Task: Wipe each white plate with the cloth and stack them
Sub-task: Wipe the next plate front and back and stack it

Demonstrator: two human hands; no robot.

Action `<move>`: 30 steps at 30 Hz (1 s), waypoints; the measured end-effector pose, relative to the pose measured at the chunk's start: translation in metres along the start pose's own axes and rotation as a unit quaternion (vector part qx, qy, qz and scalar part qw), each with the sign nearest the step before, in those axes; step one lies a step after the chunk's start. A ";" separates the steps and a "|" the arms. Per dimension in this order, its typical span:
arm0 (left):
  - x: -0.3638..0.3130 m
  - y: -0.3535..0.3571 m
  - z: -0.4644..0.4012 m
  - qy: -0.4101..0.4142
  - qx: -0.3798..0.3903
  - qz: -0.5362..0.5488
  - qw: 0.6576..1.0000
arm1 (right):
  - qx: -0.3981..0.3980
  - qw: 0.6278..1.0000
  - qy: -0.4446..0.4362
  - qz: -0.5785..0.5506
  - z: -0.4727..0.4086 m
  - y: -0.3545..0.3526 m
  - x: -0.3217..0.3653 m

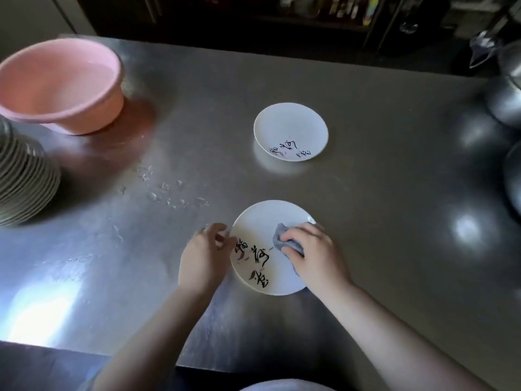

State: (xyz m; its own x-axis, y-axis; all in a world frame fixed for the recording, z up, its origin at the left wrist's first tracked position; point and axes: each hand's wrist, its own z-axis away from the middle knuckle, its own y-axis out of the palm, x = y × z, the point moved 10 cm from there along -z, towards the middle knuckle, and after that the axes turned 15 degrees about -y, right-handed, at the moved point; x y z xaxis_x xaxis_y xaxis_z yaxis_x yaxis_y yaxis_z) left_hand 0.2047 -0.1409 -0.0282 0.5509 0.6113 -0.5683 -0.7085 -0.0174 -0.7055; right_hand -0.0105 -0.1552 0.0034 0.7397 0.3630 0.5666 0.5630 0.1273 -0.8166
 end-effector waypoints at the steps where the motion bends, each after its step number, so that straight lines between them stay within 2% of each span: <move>1: -0.006 -0.002 -0.004 0.008 -0.004 -0.008 1.000 | 0.030 0.999 0.010 0.020 -0.004 0.009 -0.003; 4: -0.012 0.007 -0.010 0.006 0.014 -0.004 1.000 | 0.052 0.997 0.013 0.049 -0.020 0.026 0.000; 7: -0.007 0.011 -0.014 -0.004 0.008 0.028 1.000 | 0.050 0.997 -0.050 0.014 -0.029 0.039 0.024; 10: -0.003 0.011 -0.017 -0.013 0.000 0.044 0.999 | 0.115 0.986 -0.114 -0.025 -0.004 0.048 0.040; 12: -0.003 0.012 -0.019 -0.013 0.006 0.048 0.999 | 0.128 0.986 -0.103 -0.035 0.012 0.037 0.024; 16: -0.008 0.013 -0.019 0.000 0.007 0.036 0.999 | 0.056 0.998 -0.006 -0.005 -0.016 0.012 -0.023; 19: -0.007 0.014 -0.022 -0.005 0.007 0.033 0.999 | 0.047 0.998 -0.035 -0.004 -0.042 0.030 0.004; 23: -0.003 0.018 -0.024 -0.018 0.014 0.039 0.999 | 0.106 0.984 -0.137 -0.040 -0.008 0.056 0.046; 26: -0.004 0.019 -0.025 -0.008 0.037 0.025 0.999 | 0.123 0.984 -0.119 -0.055 0.012 0.040 0.029; 28: -0.011 0.019 -0.029 0.006 0.066 -0.025 0.997 | 0.095 0.991 -0.086 -0.048 0.006 0.025 0.014; 30: -0.024 0.018 -0.039 0.027 0.091 -0.074 0.993 | 0.005 0.998 -0.045 -0.040 -0.013 0.004 0.003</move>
State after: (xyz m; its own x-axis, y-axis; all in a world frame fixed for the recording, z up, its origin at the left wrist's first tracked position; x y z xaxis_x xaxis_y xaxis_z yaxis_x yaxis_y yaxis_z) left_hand 0.1963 -0.1863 -0.0436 0.6744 0.5528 -0.4894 -0.6831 0.2157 -0.6977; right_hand -0.0011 -0.1658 0.0037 0.6568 0.4320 0.6181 0.6146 0.1682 -0.7707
